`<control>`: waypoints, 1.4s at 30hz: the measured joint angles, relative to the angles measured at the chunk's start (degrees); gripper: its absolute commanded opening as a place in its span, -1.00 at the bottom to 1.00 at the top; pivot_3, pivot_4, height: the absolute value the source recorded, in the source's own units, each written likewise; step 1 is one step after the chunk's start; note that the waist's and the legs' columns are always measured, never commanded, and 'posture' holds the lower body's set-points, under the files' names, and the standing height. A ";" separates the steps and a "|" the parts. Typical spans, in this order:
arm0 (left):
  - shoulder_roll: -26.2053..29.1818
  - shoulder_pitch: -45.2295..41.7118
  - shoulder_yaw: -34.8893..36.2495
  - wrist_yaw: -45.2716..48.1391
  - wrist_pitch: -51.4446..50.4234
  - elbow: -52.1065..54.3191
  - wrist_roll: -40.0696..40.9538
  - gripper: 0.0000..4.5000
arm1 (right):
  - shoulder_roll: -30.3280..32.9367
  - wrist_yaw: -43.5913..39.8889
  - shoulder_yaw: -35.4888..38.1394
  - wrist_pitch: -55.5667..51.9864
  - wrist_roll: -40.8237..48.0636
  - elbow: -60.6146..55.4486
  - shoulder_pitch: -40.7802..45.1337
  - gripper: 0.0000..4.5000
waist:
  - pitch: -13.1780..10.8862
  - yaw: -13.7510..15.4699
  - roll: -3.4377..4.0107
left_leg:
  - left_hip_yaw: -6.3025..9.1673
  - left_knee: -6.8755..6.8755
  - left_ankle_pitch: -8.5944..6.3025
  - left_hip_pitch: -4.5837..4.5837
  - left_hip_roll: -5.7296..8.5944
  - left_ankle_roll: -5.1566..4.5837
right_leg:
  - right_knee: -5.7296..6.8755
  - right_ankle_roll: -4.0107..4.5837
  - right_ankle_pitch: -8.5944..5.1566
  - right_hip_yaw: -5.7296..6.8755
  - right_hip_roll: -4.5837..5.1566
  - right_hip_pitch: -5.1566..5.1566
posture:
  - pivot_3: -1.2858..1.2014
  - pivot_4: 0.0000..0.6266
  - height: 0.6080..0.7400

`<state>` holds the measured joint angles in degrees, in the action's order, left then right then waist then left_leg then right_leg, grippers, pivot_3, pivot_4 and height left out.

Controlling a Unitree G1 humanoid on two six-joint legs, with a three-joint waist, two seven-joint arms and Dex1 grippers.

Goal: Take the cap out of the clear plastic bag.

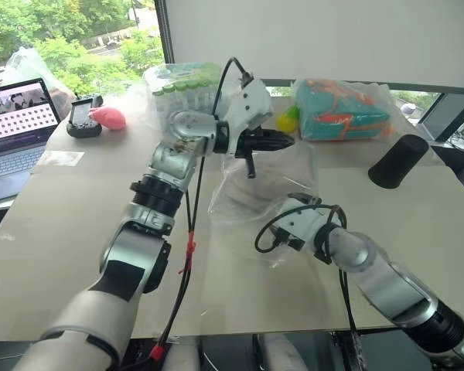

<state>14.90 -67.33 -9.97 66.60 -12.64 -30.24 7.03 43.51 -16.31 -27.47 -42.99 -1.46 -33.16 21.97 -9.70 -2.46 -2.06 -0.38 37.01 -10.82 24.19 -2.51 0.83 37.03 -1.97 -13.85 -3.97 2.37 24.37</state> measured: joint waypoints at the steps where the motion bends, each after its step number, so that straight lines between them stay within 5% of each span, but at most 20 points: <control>1: 0.94 1.23 -0.29 1.03 -0.48 1.14 0.06 -0.98 | -0.37 -0.46 0.08 0.04 -0.25 -0.01 -0.24 1.00 | 0.00 -0.01 0.00 | 0.00 0.01 0.00 0.00 0.00 0.00 | 0.00 0.00 0.00 0.00 0.00 0.00 | 0.03 -0.52 1.00; 13: 8.56 19.71 -2.15 -0.41 -7.59 20.68 0.12 -0.98 | -7.61 -2.07 4.47 -0.28 -4.80 -1.86 -2.16 1.00 | 0.01 0.01 0.01 | 0.00 0.08 0.00 -0.03 -0.04 0.00 | 0.09 0.07 0.04 0.00 -0.01 -0.02 | 0.03 -0.52 1.00; 21: 11.52 30.19 4.30 -6.15 -12.04 34.43 4.99 -0.98 | -16.08 -11.61 22.73 -11.42 13.79 -10.57 -2.81 1.00 | 0.00 0.52 0.01 | 0.03 0.15 0.00 -0.03 -0.08 0.00 | 0.07 0.37 0.23 0.06 0.00 -0.10 | 0.03 -0.52 1.00; 25: 13.70 37.68 6.70 -9.31 -16.61 40.80 7.25 -0.98 | -11.73 -19.63 36.05 -18.55 25.76 -11.23 -3.69 1.00 | 0.01 0.53 0.01 | 0.02 0.12 0.00 -0.13 -0.09 0.00 | 0.07 0.38 0.23 0.06 0.01 -0.16 | 0.03 -0.52 1.00; 30: 13.79 40.72 9.31 -16.66 -18.43 41.04 6.99 -0.98 | -11.69 -17.35 42.08 -18.80 27.57 -6.26 -4.26 1.00 | 0.01 0.38 0.01 | 0.01 0.12 0.02 -0.31 -0.09 -0.03 | 0.08 0.08 0.05 0.05 -0.01 -0.27 | 0.03 -0.52 1.00; 35: 12.76 44.50 12.45 -23.59 -18.96 41.60 6.70 -0.33 | -14.14 -10.48 43.18 -16.98 24.68 -0.18 -6.13 1.00 | 0.01 0.13 0.02 | -0.04 -0.04 0.02 -0.30 -0.08 -0.02 | 0.07 0.27 0.16 -0.03 -0.01 -0.19 | 0.03 -0.52 1.00; 42: 15.60 48.08 11.46 -21.86 -17.85 46.22 8.83 0.86 | -14.64 -7.82 42.85 -14.39 24.09 0.84 -7.44 1.00 | 0.01 0.03 0.02 | -0.06 -0.04 0.02 -0.37 -0.08 -0.02 | 0.07 0.18 0.10 -0.03 -0.01 -0.23 | 0.03 -0.52 1.00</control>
<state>30.50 -19.26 1.50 44.75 -30.49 15.99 15.85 28.87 -24.13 15.38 -57.38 22.63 -32.32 14.53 -9.69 -2.43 -2.04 -0.44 36.97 -10.80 23.83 -2.58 0.81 37.10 -1.78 -13.75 -3.99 2.37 24.14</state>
